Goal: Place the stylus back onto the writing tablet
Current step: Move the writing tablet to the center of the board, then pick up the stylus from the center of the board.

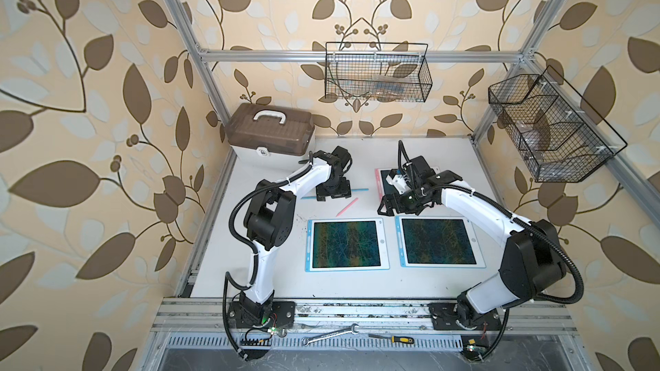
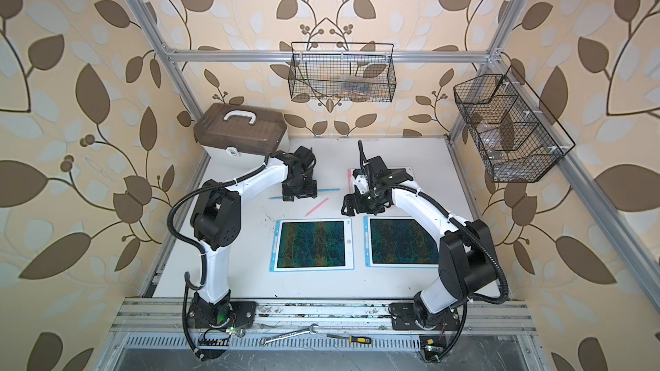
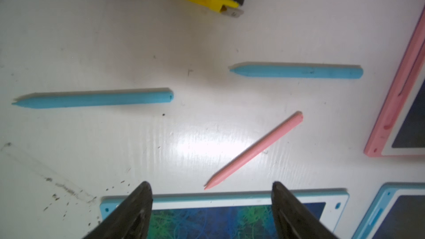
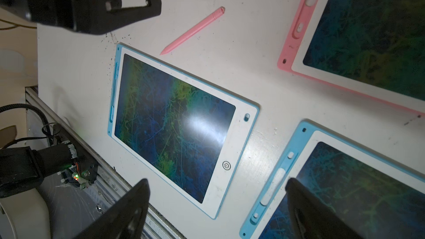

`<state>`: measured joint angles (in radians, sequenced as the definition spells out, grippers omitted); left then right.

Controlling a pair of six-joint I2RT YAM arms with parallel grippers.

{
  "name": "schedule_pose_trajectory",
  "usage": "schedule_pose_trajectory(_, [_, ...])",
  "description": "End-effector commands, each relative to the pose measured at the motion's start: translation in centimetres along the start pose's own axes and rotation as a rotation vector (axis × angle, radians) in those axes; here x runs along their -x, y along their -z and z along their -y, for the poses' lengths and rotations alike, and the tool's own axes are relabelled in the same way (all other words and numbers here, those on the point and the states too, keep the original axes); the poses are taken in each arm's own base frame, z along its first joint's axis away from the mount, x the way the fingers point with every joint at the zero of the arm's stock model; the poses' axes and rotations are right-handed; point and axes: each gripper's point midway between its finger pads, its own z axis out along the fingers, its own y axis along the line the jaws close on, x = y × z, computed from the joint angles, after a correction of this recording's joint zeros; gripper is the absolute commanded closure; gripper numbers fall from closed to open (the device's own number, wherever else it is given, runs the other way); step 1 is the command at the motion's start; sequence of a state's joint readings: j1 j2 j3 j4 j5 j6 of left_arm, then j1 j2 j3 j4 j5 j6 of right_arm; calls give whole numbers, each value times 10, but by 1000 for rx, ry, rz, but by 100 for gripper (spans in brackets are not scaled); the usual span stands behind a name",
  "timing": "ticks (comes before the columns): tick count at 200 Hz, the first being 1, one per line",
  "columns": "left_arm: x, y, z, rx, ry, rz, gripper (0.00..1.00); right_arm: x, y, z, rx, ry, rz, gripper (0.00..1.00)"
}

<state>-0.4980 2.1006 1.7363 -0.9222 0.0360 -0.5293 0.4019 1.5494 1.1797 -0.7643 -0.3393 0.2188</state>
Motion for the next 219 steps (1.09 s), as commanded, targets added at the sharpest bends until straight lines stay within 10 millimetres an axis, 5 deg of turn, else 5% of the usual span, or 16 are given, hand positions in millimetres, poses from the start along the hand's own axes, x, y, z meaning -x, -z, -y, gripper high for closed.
schedule_pose_trajectory(1, [-1,4,9,-4,-72,-45,25,-12,3,4,-25,16,-4,8])
schedule_pose_trajectory(48, [-3,-15,29,-31,-112,-71,40,-15,3,6,-32,22,8,8])
schedule_pose_trajectory(98, [-6,-32,42,-32,-116,-78,45,-12,3,5,-27,24,12,8])
schedule_pose_trajectory(219, [-38,-50,24,66,-133,-125,74,-5,7,2,-25,26,19,6])
